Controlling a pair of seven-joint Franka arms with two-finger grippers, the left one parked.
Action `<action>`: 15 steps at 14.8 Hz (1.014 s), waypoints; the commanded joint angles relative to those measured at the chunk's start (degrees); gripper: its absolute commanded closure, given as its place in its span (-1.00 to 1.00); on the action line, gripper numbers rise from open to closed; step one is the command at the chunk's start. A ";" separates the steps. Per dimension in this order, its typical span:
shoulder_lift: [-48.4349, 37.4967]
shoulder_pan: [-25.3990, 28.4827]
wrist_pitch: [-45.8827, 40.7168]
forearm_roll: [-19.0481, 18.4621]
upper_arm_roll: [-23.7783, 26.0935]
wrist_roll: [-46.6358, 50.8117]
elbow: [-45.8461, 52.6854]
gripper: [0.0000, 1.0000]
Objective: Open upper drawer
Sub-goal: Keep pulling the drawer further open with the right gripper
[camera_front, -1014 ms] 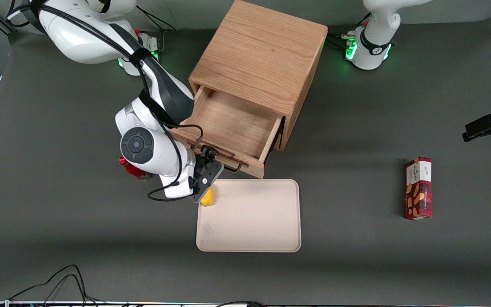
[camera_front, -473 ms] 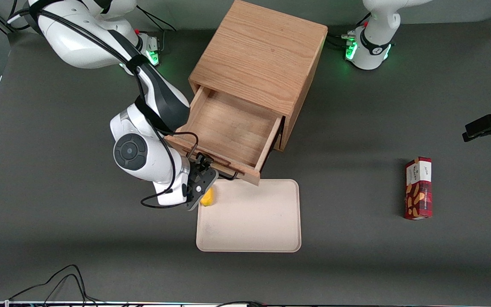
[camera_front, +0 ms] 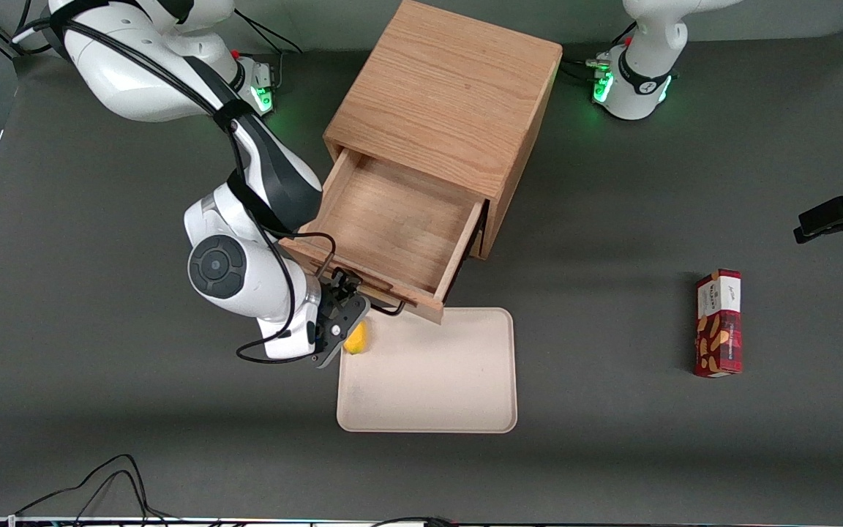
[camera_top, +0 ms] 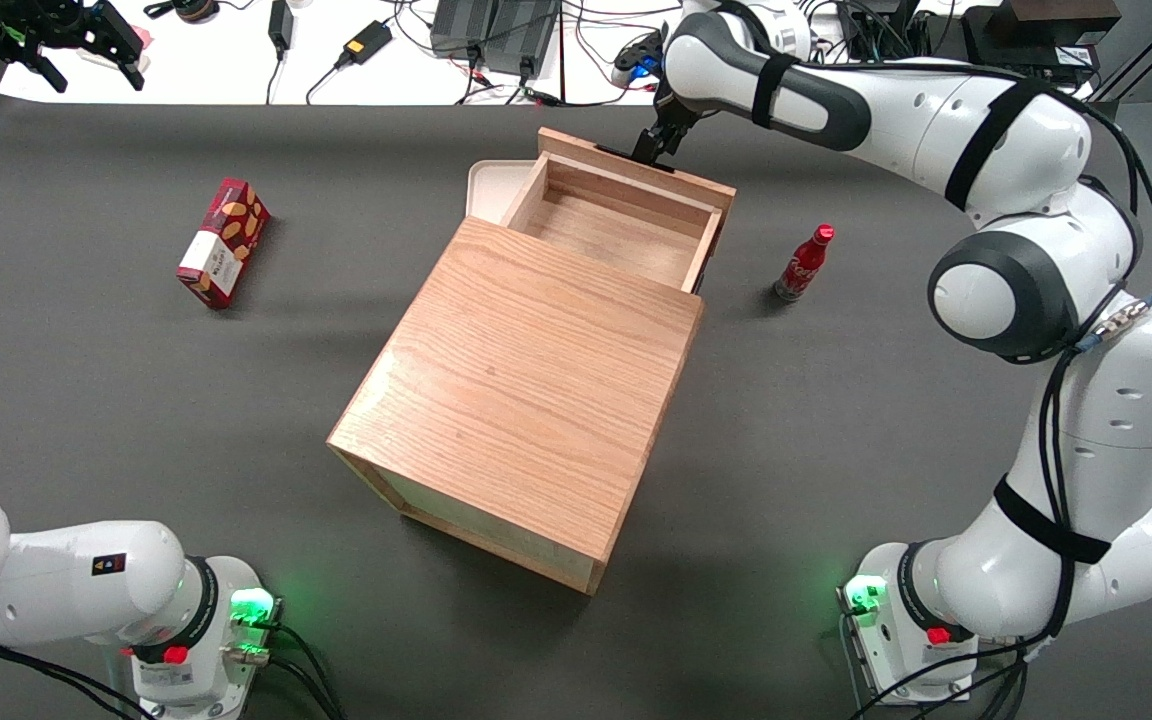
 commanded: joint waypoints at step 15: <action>1.98 -0.04 -0.75 -1.20 -2.29 -2.68 4.46 -1.00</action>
